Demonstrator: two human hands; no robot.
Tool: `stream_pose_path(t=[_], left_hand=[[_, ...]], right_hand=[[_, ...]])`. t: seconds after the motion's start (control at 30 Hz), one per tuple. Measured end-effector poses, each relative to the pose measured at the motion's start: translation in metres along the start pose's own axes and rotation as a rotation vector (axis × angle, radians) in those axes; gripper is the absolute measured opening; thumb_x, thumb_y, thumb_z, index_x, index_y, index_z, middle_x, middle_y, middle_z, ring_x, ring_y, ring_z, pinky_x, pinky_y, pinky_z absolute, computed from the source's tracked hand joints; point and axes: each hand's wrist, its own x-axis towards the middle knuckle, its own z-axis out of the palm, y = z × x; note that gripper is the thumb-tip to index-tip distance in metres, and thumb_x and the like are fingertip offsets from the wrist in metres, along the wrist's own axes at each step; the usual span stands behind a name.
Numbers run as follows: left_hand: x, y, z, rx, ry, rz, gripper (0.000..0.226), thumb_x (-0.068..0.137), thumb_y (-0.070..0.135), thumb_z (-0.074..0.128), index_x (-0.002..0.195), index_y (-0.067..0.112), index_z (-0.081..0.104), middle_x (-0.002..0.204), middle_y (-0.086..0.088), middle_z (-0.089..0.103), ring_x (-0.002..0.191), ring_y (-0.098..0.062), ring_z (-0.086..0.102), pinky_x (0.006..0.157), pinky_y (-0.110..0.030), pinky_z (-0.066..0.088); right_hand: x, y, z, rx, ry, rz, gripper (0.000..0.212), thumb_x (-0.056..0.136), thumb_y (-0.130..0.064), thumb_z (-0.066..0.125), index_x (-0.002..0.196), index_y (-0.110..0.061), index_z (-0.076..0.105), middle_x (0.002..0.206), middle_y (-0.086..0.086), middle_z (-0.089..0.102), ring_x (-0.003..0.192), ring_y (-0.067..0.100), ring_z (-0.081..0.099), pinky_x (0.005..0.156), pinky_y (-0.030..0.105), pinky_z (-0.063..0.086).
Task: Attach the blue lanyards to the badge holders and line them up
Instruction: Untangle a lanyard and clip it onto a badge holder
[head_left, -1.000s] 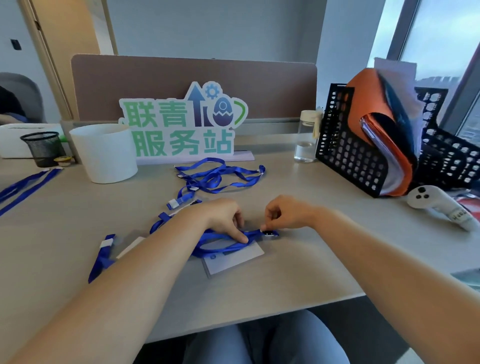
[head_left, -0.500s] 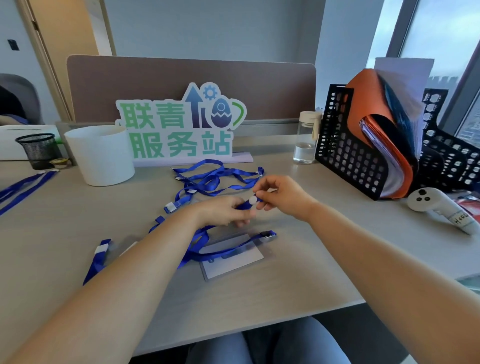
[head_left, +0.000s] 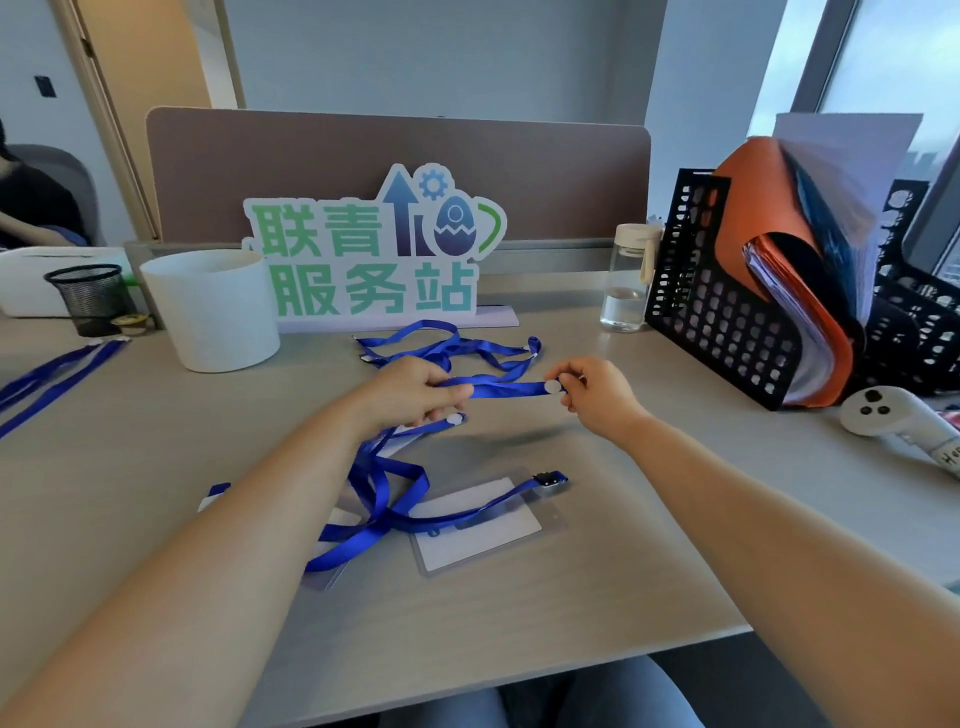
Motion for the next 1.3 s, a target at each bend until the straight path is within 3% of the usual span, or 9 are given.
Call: stream_pose_path(t=[0.13, 0.37, 0.5, 0.7, 0.8, 0.93, 1.1, 1.2, 1.3], left_hand=[[0.000, 0.000, -0.018, -0.250, 0.129, -0.010, 0.032, 0.087, 0.037, 0.059, 0.080, 0.006, 0.067, 0.040, 0.009, 0.035, 0.041, -0.009, 0.027, 0.054, -0.021, 0.032], [0.004, 0.010, -0.034, -0.777, 0.192, 0.055, 0.024, 0.095, 0.001, 0.042, 0.096, 0.015, 0.062, 0.069, 0.002, 0.071, 0.046, -0.003, 0.049, 0.048, -0.013, 0.044], [0.007, 0.023, -0.040, -0.796, 0.166, 0.138, 0.032, 0.095, -0.006, 0.037, 0.091, 0.011, 0.064, 0.093, 0.000, 0.069, 0.064, -0.005, 0.059, 0.055, -0.015, 0.049], [0.018, 0.043, -0.049, -0.782, 0.169, 0.223, 0.043, 0.094, -0.010, 0.029, 0.114, 0.012, 0.060, 0.116, -0.002, 0.061, 0.100, -0.009, 0.062, 0.080, -0.022, 0.049], [0.023, 0.051, -0.053, -0.883, 0.145, 0.252, 0.050, 0.091, -0.013, 0.027, 0.127, 0.010, 0.052, 0.128, -0.004, 0.055, 0.110, -0.014, 0.056, 0.084, -0.030, 0.049], [0.031, 0.062, -0.056, -0.973, 0.126, 0.301, 0.052, 0.090, -0.012, 0.025, 0.132, 0.010, 0.047, 0.131, 0.000, 0.050, 0.121, -0.019, 0.049, 0.092, -0.038, 0.045], [0.033, 0.071, -0.063, -0.957, 0.105, 0.334, 0.048, 0.090, -0.010, 0.025, 0.119, 0.013, 0.056, 0.125, 0.002, 0.055, 0.113, -0.017, 0.056, 0.093, -0.039, 0.043], [0.034, 0.067, -0.067, -0.930, 0.196, 0.309, 0.040, 0.092, -0.006, 0.032, 0.104, 0.018, 0.061, 0.107, 0.002, 0.064, 0.100, -0.015, 0.061, 0.088, -0.033, 0.045], [0.041, 0.049, -0.064, -0.647, 0.404, 0.177, 0.026, 0.091, 0.008, 0.045, 0.110, 0.022, 0.056, 0.105, 0.000, 0.062, 0.099, -0.016, 0.057, 0.078, -0.028, 0.042]], right_hand=[[0.009, 0.014, 0.001, -0.036, 0.110, 0.117, 0.031, 0.095, -0.003, 0.031, 0.091, -0.008, 0.062, 0.085, 0.008, 0.058, 0.070, 0.017, 0.050, 0.072, 0.032, 0.046], [0.018, 0.011, -0.003, 0.023, 0.163, 0.168, 0.027, 0.097, -0.007, 0.036, 0.103, -0.004, 0.062, 0.091, 0.009, 0.059, 0.082, 0.021, 0.054, 0.078, 0.035, 0.048], [0.026, -0.009, -0.003, 0.148, 0.145, 0.110, 0.012, 0.093, -0.011, 0.052, 0.097, -0.007, 0.062, 0.083, 0.006, 0.058, 0.077, 0.021, 0.056, 0.083, 0.036, 0.051], [0.035, -0.032, 0.008, 0.104, 0.016, -0.026, 0.016, 0.088, 0.000, 0.054, 0.093, -0.009, 0.067, 0.075, -0.003, 0.058, 0.071, 0.018, 0.054, 0.064, 0.024, 0.047], [0.029, -0.046, 0.021, 0.179, -0.216, -0.078, 0.021, 0.087, 0.000, 0.057, 0.103, -0.012, 0.064, 0.092, -0.005, 0.061, 0.074, 0.004, 0.056, 0.054, 0.010, 0.047], [0.029, -0.063, 0.040, 0.181, -0.469, -0.077, 0.038, 0.086, -0.003, 0.057, 0.123, -0.013, 0.055, 0.114, -0.004, 0.059, 0.090, 0.006, 0.059, 0.059, 0.010, 0.050], [0.035, -0.081, 0.052, 0.212, -0.495, -0.012, 0.019, 0.090, -0.003, 0.055, 0.103, -0.007, 0.067, 0.104, 0.010, 0.069, 0.081, 0.013, 0.064, 0.071, 0.017, 0.056], [0.039, -0.084, 0.048, 0.291, -0.426, -0.007, 0.018, 0.092, -0.003, 0.052, 0.100, -0.005, 0.068, 0.085, 0.005, 0.068, 0.058, 0.000, 0.061, 0.056, 0.011, 0.051], [0.044, -0.086, 0.043, 0.532, -0.404, 0.059, 0.020, 0.092, 0.001, 0.051, 0.088, -0.011, 0.066, 0.083, 0.003, 0.068, 0.060, 0.000, 0.062, 0.050, 0.011, 0.044]])
